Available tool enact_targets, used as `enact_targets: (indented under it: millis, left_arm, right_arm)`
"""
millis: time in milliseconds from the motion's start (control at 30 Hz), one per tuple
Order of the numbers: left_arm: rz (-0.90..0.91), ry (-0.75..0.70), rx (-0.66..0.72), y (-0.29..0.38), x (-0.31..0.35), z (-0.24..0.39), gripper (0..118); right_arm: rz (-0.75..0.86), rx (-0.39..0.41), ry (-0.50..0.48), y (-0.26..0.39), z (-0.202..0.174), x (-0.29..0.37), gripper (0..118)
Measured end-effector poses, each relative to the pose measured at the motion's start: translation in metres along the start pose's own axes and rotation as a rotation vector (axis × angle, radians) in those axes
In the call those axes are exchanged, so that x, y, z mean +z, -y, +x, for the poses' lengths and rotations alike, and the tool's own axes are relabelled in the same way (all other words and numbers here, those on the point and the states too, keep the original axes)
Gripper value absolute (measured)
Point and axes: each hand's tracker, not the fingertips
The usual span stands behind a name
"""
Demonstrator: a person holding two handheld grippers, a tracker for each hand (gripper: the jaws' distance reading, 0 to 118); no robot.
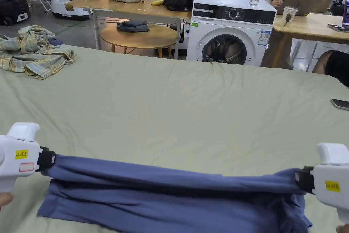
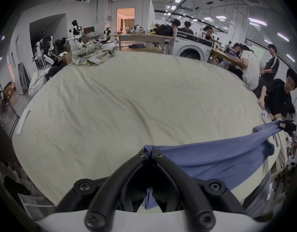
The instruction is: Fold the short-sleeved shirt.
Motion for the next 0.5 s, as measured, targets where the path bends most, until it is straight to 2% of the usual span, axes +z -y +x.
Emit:
enact_targets:
  millis: [233,367,400,500]
  left_arm:
    - [-0.138,-0.006,-0.032,0.052,-0.023,0.028,0]
    - [-0.182,-0.002,-0.026,0.087,0.001,0.071,0]
    - [-0.185,-0.011,-0.032,0.068,-0.015,0.034,0]
    - [-0.201,-0.031,-0.041,0.069,-0.014,0.05,0]
  right_arm:
    - [-0.19,0.082,0.042,0.061,-0.004,-0.021,0]
    - [-0.232,0.08,0.06,0.077,-0.003,-0.044,0]
    - [-0.252,0.085,0.063,0.079,-0.004,-0.05,0]
    - [-0.273,0.1,0.081,0.081,-0.008,-0.06,0]
